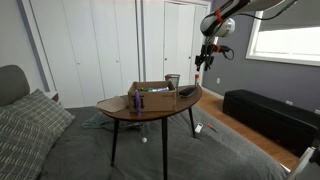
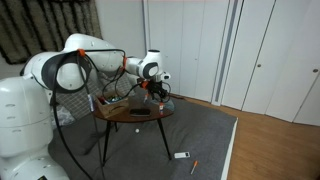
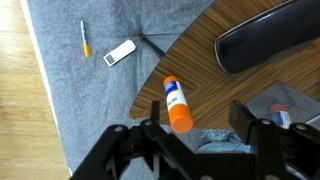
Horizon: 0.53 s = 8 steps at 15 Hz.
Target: Put the two glue sticks in the bin
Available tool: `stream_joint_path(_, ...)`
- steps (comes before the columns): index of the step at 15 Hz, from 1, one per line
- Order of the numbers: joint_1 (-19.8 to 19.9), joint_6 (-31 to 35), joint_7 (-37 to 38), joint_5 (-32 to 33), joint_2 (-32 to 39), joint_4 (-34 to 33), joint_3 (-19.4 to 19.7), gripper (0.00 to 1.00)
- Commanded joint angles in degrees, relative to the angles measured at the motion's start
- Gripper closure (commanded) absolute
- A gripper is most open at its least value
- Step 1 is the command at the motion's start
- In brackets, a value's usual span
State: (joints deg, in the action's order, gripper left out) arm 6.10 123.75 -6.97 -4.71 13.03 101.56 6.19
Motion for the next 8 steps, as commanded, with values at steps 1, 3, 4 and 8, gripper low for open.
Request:
stream_joint_path(1, 0.5, 1.1, 2.2, 1.4, -1.2, 2.5, 0.3, 0.26)
stream_joint_path(3, 0.8, 1.4, 2.0, 0.6, -0.6, 2.2, 0.2, 0.25)
stream_joint_path(4, 0.8, 1.6, 2.1, 0.4, -0.3, 2.1, 0.1, 0.24)
stream_joint_path(8, 0.9, 2.8, 2.1, 0.3, 1.1, 1.7, 0.0, 0.26)
